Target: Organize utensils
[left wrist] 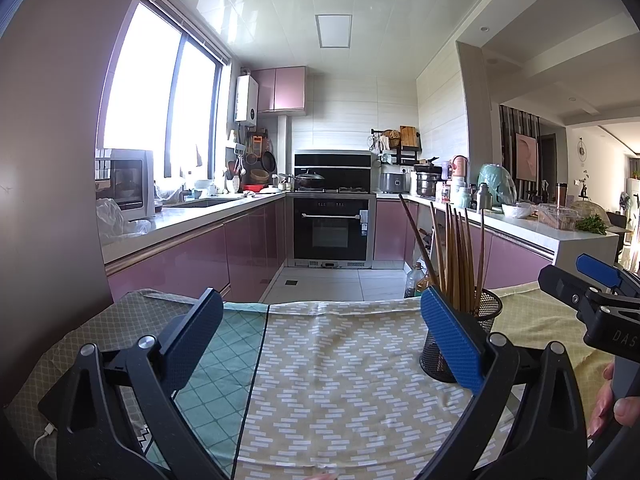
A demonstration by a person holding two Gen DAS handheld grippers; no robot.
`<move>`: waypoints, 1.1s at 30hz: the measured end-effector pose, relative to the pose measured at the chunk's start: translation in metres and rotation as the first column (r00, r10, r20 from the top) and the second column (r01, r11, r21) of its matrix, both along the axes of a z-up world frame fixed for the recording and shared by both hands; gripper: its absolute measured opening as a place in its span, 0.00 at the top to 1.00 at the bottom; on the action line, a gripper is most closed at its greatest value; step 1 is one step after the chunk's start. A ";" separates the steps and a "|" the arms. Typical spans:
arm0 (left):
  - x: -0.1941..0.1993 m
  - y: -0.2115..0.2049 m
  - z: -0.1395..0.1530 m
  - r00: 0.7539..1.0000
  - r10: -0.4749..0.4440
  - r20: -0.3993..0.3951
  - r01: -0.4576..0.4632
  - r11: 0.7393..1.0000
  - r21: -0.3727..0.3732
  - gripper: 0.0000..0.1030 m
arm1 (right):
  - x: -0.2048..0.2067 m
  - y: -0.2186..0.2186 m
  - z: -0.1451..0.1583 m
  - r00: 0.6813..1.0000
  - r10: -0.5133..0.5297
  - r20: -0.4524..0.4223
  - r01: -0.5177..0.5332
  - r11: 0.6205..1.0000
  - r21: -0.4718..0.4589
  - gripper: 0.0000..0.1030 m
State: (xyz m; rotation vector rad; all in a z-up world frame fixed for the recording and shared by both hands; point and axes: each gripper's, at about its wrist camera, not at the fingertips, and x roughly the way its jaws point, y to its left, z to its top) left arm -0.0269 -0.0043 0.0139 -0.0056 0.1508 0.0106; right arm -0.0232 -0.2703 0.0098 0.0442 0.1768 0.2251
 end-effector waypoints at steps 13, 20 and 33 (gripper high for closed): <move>0.000 0.000 0.001 1.000 -0.001 -0.002 0.001 1.000 0.000 0.05 | 0.000 0.000 0.000 1.000 0.000 -0.002 0.000 1.000 0.002 0.06; 0.000 0.000 -0.002 1.000 -0.002 -0.005 0.002 1.000 -0.002 0.05 | 0.000 0.001 0.000 1.000 0.000 -0.003 0.000 1.000 0.004 0.06; -0.001 -0.003 -0.007 1.000 0.004 -0.010 -0.004 1.000 0.006 0.06 | 0.001 0.003 0.000 1.000 -0.002 -0.008 0.002 1.000 0.007 0.06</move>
